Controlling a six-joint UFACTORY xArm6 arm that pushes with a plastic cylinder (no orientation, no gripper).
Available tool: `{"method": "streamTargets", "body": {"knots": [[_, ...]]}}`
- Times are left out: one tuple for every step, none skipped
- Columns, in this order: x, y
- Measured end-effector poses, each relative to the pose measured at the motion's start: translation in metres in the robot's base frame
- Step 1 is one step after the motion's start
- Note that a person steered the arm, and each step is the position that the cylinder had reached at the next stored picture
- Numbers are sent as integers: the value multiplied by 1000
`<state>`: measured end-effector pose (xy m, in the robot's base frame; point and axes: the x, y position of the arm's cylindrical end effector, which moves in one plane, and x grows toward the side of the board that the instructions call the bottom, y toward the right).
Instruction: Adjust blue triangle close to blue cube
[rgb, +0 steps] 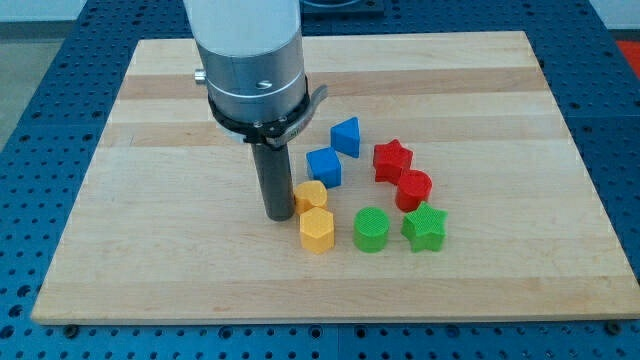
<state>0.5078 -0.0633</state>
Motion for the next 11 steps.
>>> {"method": "streamTargets", "body": {"knots": [[-13,-36],[-53,-58],[-103,-55],[-136,-27],[-150,-10],[-149,3],[-149,15],[-144,28],[-133,46],[-121,56],[-121,58]]}}
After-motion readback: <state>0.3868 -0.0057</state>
